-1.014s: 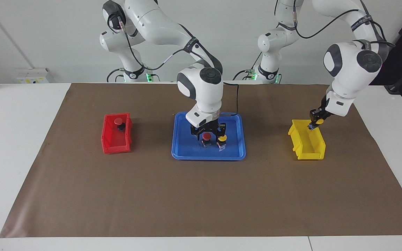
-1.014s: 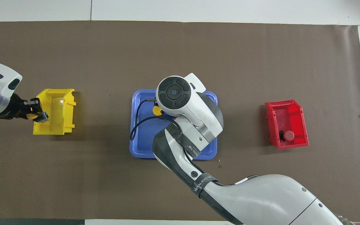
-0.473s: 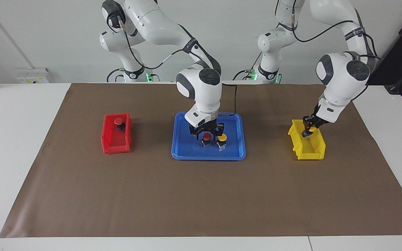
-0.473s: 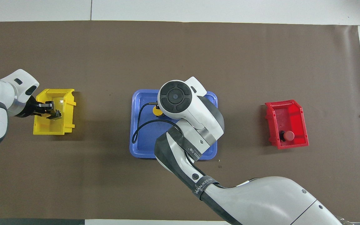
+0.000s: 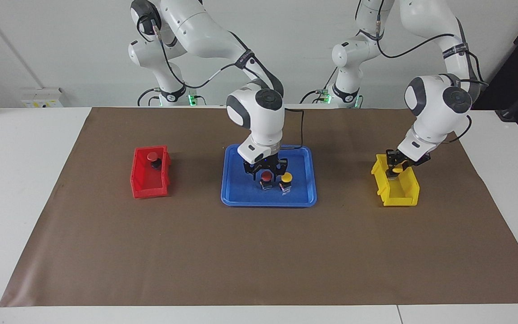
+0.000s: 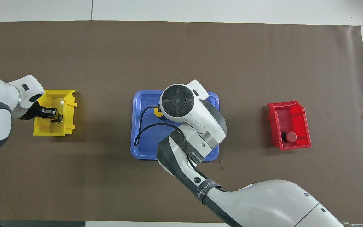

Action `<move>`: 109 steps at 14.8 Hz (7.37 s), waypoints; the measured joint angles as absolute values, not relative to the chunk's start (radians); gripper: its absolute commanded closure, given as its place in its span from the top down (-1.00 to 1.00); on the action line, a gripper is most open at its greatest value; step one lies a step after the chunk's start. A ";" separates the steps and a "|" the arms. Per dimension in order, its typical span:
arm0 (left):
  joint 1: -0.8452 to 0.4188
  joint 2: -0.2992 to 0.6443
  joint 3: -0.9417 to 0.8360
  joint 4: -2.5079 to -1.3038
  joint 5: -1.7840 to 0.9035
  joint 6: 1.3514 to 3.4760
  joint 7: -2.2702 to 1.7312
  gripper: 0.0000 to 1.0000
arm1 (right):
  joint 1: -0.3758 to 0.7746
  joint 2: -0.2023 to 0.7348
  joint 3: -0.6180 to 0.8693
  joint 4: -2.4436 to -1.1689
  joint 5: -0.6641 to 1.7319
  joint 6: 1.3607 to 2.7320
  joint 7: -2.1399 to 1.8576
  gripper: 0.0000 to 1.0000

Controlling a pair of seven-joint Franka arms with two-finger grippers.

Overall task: Sort red and yellow buttons by color
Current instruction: 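Release the yellow button in the bin while the right gripper grasps red, then carry the second red button into the red bin with the right gripper, then grasp the second yellow button with the left gripper while the right gripper releases, then carry the yellow button to the yellow bin with the left gripper, then lower the yellow button into the yellow bin and open the left gripper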

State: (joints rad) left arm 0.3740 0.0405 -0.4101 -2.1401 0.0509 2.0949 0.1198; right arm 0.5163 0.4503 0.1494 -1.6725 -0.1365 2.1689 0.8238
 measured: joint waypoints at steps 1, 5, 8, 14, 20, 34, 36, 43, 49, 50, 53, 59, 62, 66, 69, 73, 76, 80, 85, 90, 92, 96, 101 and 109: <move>0.375 0.041 -0.410 -2.152 0.051 2.106 0.120 -0.98 | 0.518 0.450 0.151 -1.673 -0.137 2.169 0.824 0.08; 0.377 0.040 -0.407 -2.185 0.051 2.136 0.122 -0.98 | 0.531 0.448 0.154 -1.673 -0.137 2.169 0.824 -0.26; 0.389 0.040 -0.406 -2.193 0.051 2.148 0.123 -0.86 | 0.529 0.444 0.150 -1.673 -0.137 2.169 0.824 -0.47; 0.396 0.038 -0.404 -2.203 0.046 2.179 0.121 0.34 | 0.410 0.362 0.144 -1.586 -0.095 1.995 0.672 -0.47; 0.398 0.036 -0.404 -2.099 0.017 2.028 0.119 0.78 | 0.050 0.116 0.138 -1.662 -0.013 1.756 0.109 -0.47; -0.179 0.183 -0.427 -1.942 0.061 2.213 -1.304 0.95 | -0.189 -0.062 0.146 -2.260 0.135 2.247 -0.265 -0.47; -0.204 0.227 -0.427 -1.938 0.137 2.243 -1.445 0.91 | -0.190 -0.062 0.144 -2.305 0.136 2.304 -0.265 -0.47; -0.262 0.312 -0.426 -1.909 0.152 2.260 -1.500 0.87 | -0.186 -0.060 0.147 -2.360 0.150 2.372 -0.265 -0.46; -0.279 0.331 -0.419 -1.889 0.154 2.255 -1.507 -0.51 | -0.185 -0.054 0.148 -2.374 0.151 2.390 -0.265 0.12; -0.279 0.331 -0.417 -1.889 0.154 2.250 -1.507 -0.77 | -0.185 -0.054 0.148 -2.373 0.151 2.391 -0.265 0.15; -0.279 0.331 -0.414 -1.884 0.163 2.228 -1.507 -0.97 | -0.185 -0.054 0.148 -2.355 0.151 2.383 -0.266 0.18; -0.218 0.322 -0.401 -1.662 0.180 1.853 -1.410 -0.97 | -0.185 -0.046 0.148 -2.207 0.150 2.192 -0.269 0.31; -0.040 0.289 -0.395 -1.597 0.170 1.757 -1.229 -0.97 | -0.186 -0.045 0.146 -2.086 0.137 2.032 -0.269 1.00; 0.167 0.282 -0.392 -1.601 0.157 1.759 -1.186 -0.97 | -0.190 -0.076 0.136 -1.851 0.062 1.742 -0.215 1.00; 0.229 0.285 -0.392 -1.618 0.156 1.771 -1.061 -0.97 | -0.197 -0.110 0.133 -1.691 0.012 1.555 -0.161 1.00; 0.265 0.281 -0.392 -1.666 0.156 1.800 -0.725 -0.97 | -0.221 -0.103 0.130 -1.637 -0.043 1.516 -0.157 1.00; 0.304 0.272 -0.393 -1.695 0.155 1.816 -0.633 -0.97 | -0.227 -0.083 0.105 -1.635 -0.044 1.522 -0.157 1.00; 0.333 0.238 -0.394 -1.809 0.106 1.943 -0.617 -0.97 | -0.125 -0.059 0.004 -1.633 -0.044 1.523 -0.157 1.00; 0.335 0.212 -0.394 -1.901 0.089 2.009 -0.617 -0.97 | -0.109 -0.047 -0.016 -1.623 -0.044 1.523 -0.156 1.00; 0.353 0.206 -0.393 -1.916 0.088 2.026 -0.606 -0.97 | -0.108 -0.047 -0.016 -1.622 -0.044 1.521 -0.156 1.00; 0.368 0.206 -0.393 -1.941 0.088 2.064 -0.591 -0.97 | -0.109 -0.047 -0.016 -1.622 -0.044 1.521 -0.156 1.00; 0.372 0.206 -0.394 -1.997 0.088 2.148 -0.588 -0.97 | -0.109 -0.047 -0.017 -1.621 -0.044 1.521 -0.156 1.00; 0.372 0.201 -0.396 -2.027 0.088 2.180 -0.588 -0.09 | -0.108 -0.047 -0.017 -1.621 -0.044 1.521 -0.156 1.00; 0.372 0.193 -0.402 -2.028 0.088 2.182 -0.588 0.29 | -0.108 -0.047 -0.017 -1.621 -0.044 1.521 -0.156 1.00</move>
State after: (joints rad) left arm 0.3717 0.1929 -0.4019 -2.0276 0.0876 2.1821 -0.5881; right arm -0.1078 -0.0469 -0.0165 -1.6207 -0.0436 1.5209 -0.1563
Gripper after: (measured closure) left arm 0.427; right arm 0.000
